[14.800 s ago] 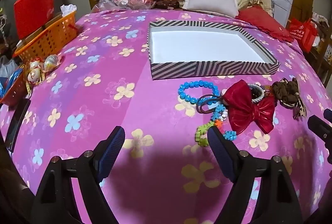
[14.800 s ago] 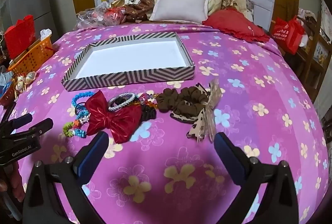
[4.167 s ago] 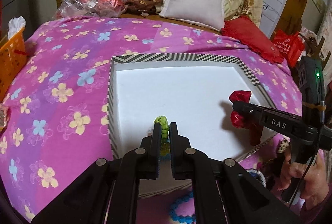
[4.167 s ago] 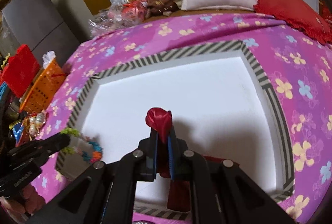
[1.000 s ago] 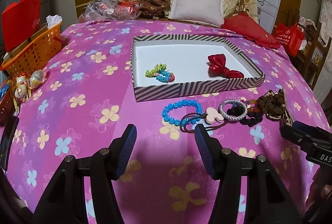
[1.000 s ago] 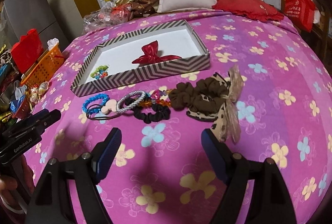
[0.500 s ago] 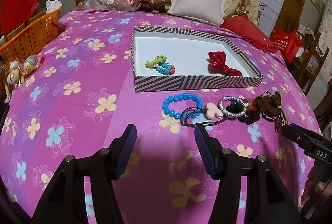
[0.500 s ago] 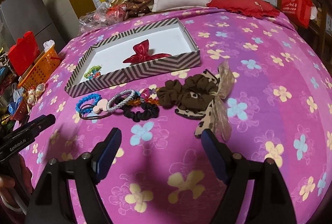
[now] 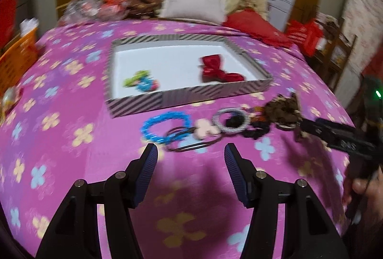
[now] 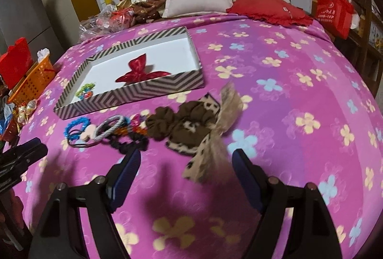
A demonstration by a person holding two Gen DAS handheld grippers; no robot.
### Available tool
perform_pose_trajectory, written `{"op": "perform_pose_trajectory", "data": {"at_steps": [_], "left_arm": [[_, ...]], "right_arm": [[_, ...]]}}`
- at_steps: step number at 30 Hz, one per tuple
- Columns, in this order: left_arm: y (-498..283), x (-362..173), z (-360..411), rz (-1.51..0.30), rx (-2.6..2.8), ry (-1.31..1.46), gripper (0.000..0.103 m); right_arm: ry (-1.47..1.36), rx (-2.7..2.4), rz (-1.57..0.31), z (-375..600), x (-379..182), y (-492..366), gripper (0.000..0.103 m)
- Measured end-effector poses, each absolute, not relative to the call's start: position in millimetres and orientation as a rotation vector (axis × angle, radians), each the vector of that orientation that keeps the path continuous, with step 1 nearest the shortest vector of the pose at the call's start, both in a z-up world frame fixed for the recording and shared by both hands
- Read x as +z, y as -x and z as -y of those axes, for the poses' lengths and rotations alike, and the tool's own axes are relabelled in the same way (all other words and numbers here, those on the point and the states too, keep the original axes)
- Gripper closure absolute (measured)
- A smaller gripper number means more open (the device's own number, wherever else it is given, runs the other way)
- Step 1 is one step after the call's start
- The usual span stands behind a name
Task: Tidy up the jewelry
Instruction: 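Grasp the silver bangle with the left tool while the right tool grasps the brown scrunchie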
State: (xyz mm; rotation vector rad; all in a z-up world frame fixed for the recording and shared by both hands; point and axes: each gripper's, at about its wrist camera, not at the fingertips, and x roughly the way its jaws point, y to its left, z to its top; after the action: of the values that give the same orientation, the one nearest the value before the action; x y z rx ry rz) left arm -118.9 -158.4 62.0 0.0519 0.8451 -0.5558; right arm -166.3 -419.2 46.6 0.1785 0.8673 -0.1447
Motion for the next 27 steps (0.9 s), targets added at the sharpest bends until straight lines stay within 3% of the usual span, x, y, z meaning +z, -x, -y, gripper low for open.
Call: {"op": "perform_pose_trajectory", "data": {"at_steps": [21,24,27], "left_arm": [[92,39,236,-0.84,-0.844,-0.312,0.054],[89,36,242,-0.834,-0.861,-0.337,0.055],[88,34,247,-0.833,-0.874,-0.366,0.063]], "right_arm": [[-0.161,-0.081,-0.867,430,45,139,0.024],[-0.152,-0.069,-0.865,429,45,136,0.024],[-0.122,-0.067,-0.874,426,43,129,0.025]]}}
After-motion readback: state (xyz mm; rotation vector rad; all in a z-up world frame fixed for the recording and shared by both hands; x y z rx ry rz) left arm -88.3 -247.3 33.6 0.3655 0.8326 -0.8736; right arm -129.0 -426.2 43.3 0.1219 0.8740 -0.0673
